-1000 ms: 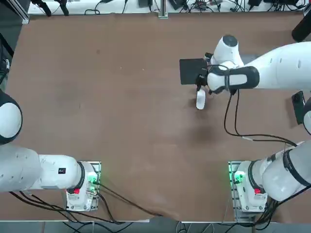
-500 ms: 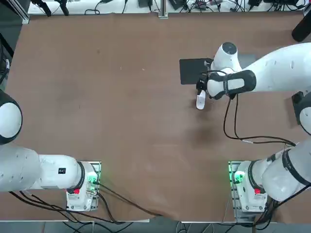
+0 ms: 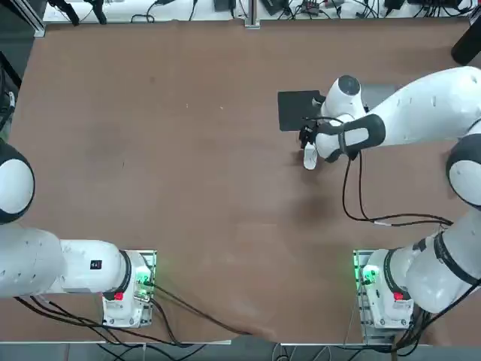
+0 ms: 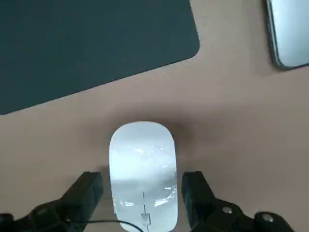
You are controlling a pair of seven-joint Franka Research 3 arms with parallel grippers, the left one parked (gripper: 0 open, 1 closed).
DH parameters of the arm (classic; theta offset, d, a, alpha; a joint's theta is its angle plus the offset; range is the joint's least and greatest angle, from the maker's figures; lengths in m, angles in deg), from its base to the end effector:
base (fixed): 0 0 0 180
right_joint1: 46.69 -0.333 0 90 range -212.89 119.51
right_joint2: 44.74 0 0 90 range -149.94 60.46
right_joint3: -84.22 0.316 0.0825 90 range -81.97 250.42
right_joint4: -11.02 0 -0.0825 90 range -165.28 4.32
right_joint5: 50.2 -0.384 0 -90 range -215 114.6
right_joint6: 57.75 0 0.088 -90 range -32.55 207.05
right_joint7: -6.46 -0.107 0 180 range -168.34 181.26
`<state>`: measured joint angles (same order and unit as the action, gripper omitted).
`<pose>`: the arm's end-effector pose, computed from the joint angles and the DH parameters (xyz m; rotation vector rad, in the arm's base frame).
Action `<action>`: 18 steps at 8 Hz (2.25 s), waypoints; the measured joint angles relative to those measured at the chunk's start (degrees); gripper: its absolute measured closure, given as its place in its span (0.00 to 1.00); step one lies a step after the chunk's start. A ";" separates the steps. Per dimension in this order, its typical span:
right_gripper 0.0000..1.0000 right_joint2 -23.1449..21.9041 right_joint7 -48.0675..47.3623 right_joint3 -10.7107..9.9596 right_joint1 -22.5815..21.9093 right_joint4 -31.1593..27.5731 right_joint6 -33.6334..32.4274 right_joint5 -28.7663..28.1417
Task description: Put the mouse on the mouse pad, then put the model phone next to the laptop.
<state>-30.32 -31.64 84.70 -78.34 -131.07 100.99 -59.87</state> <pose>0.4093 0.2487 0.1955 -3.0392 0.3983 0.0100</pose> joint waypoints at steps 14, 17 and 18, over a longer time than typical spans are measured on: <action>0.22 4.40 12.46 -1.29 1.98 25.85 -25.34 2.64; 0.22 17.04 16.05 -1.38 3.90 40.22 -28.21 6.06; 0.22 20.55 16.05 -1.44 4.08 42.69 -28.11 7.56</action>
<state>-9.77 -15.59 83.27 -74.25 -88.38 72.88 -52.30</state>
